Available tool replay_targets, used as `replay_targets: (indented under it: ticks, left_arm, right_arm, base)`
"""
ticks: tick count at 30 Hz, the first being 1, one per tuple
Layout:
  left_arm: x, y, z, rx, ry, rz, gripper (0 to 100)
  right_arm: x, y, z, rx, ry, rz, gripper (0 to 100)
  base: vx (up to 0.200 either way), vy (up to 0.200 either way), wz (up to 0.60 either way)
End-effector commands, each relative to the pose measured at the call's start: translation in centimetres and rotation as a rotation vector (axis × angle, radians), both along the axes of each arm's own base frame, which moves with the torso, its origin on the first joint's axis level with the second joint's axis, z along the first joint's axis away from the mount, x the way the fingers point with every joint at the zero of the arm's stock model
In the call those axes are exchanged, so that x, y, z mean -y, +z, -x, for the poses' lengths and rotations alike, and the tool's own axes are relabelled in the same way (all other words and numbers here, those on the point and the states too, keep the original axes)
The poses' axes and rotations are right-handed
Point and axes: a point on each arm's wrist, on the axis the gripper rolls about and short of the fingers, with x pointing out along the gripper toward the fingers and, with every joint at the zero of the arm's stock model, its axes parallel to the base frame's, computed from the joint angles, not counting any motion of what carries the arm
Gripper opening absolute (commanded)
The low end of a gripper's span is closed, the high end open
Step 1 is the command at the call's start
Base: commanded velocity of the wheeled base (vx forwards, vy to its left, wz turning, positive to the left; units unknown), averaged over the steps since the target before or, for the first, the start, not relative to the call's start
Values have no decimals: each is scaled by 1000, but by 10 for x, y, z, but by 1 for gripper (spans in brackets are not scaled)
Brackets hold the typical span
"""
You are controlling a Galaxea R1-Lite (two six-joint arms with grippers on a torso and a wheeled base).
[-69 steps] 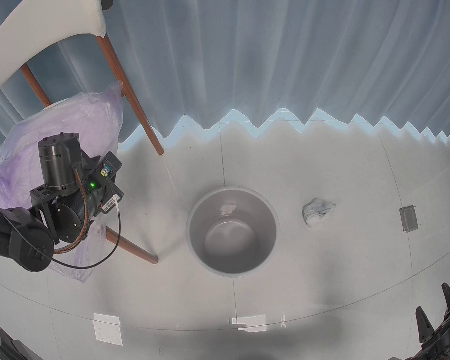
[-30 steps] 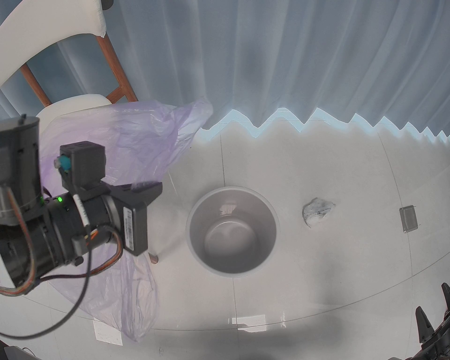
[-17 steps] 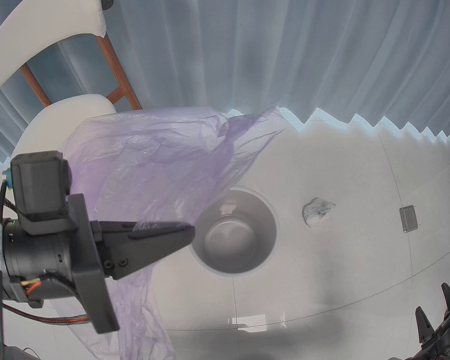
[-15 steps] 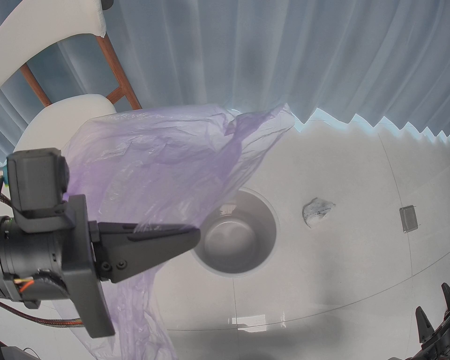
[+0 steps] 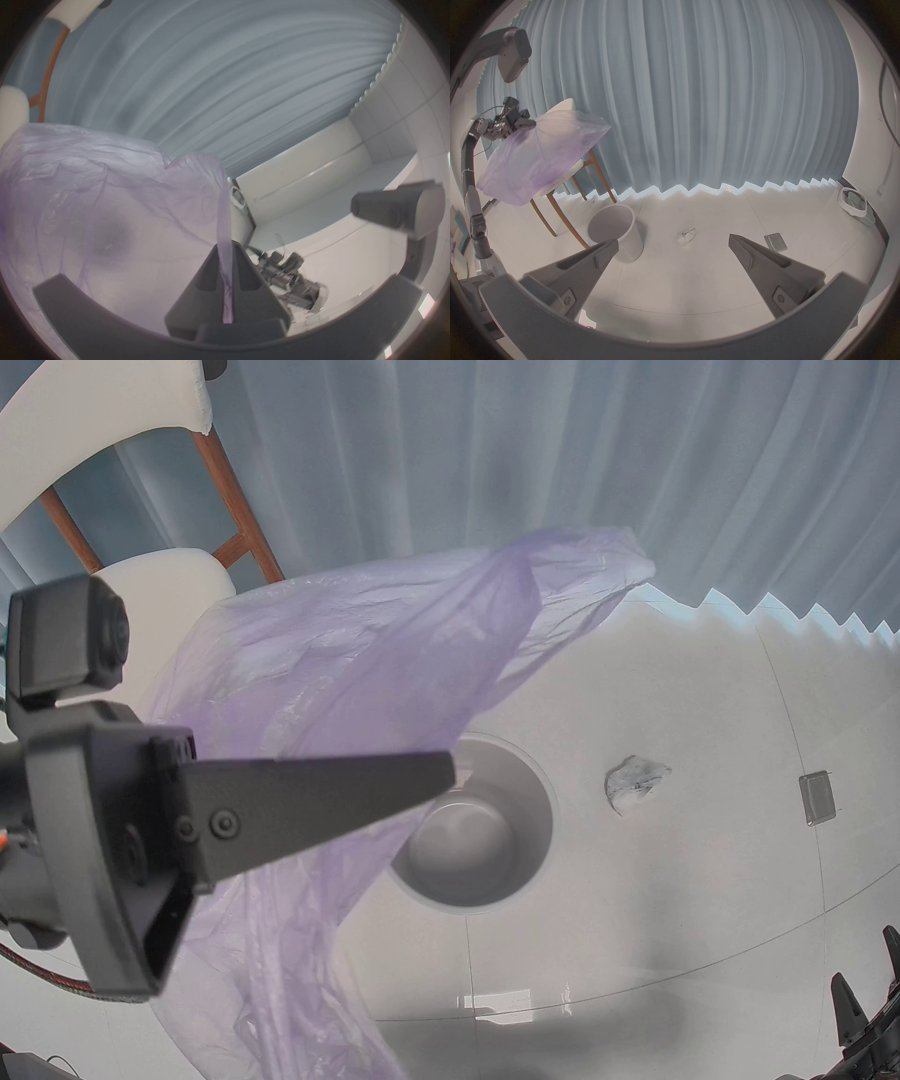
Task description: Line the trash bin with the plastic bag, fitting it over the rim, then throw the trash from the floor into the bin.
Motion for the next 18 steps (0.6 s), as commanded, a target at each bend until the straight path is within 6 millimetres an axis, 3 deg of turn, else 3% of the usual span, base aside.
replay_targets:
  ticks: [1,10,18]
  left_arm:
    - [1,-1,0,-13,-27,33,0]
    - [10,-13,-4,-29,-178,26,0]
    - [34,-26,-35,-29,-235,32,0]
  right_arm:
    - [0,-5,0,-1,1,0,100]
    - [0,-5,0,-1,1,0,100]
    - [0,-5,0,-1,2,0,100]
  base:
    - [0,0,0]
    - [0,0,0]
    - [0,0,0]
